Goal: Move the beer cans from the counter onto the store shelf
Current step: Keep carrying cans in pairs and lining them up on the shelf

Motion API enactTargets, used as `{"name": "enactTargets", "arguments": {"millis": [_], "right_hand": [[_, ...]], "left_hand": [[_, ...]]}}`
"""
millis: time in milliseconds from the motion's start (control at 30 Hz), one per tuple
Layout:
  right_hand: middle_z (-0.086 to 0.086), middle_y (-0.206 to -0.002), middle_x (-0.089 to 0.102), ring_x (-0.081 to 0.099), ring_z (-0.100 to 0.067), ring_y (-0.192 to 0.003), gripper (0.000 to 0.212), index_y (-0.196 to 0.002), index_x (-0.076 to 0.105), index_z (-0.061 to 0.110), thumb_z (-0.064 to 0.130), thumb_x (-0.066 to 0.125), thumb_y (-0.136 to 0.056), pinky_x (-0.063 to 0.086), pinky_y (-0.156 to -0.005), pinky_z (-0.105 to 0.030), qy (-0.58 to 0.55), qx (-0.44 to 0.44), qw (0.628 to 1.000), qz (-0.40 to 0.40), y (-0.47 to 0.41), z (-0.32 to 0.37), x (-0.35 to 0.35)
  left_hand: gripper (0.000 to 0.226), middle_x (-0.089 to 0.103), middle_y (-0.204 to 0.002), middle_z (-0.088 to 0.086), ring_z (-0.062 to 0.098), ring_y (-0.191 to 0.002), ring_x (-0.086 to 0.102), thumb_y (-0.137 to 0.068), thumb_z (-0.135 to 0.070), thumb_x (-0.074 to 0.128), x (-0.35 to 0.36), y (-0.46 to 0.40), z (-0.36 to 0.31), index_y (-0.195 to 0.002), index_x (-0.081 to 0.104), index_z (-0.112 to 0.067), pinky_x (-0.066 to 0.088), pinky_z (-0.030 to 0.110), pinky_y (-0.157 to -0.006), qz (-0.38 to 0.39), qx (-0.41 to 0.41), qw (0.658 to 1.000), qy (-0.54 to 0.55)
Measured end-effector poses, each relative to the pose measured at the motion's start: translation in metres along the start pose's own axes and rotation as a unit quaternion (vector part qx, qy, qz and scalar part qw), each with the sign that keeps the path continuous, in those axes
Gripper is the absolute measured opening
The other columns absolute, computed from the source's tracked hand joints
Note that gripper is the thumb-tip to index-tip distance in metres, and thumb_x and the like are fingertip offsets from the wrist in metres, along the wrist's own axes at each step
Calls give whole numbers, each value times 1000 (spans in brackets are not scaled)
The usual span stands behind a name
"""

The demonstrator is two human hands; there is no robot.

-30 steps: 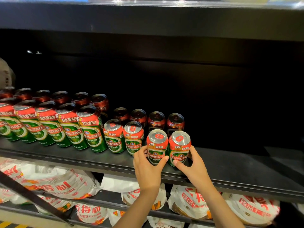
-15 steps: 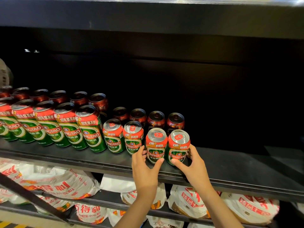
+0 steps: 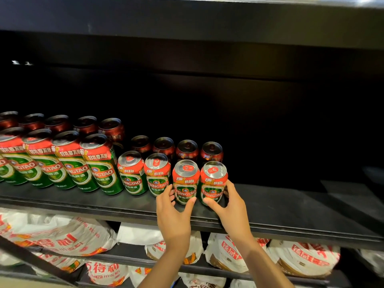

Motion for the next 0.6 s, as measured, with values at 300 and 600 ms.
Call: {"name": "enactTargets", "arguments": {"millis": [300,600], "right_hand": [[19,-128,46,43,5,-114,73,-140,36,32,40,72,-77,37,-92,-15,31,-10,999,-13,-2,-3,4],[17,-128,54,46,6,-112,67,-135,41,33,38,73,-77,38,-91,-16,15,10,999,-35,-4,-3,10]], "left_hand": [[57,49,-111,-7,11,-100,54,-73,-30,78,3,1,-3,-123,55,-16,41,24,-81,-24,0,1000,-7],[59,58,-116,-6,7,-103,56,-73,-33,78,5,-2,-5,-125,54,-20,41,22,-80,-39,-11,999,-28]]}}
Point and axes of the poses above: each hand's wrist, its own y-axis away from the middle knuckle, its own x-axis out of the palm, z = x × y, the point moved 1 cm from there along -y, towards the middle knuckle
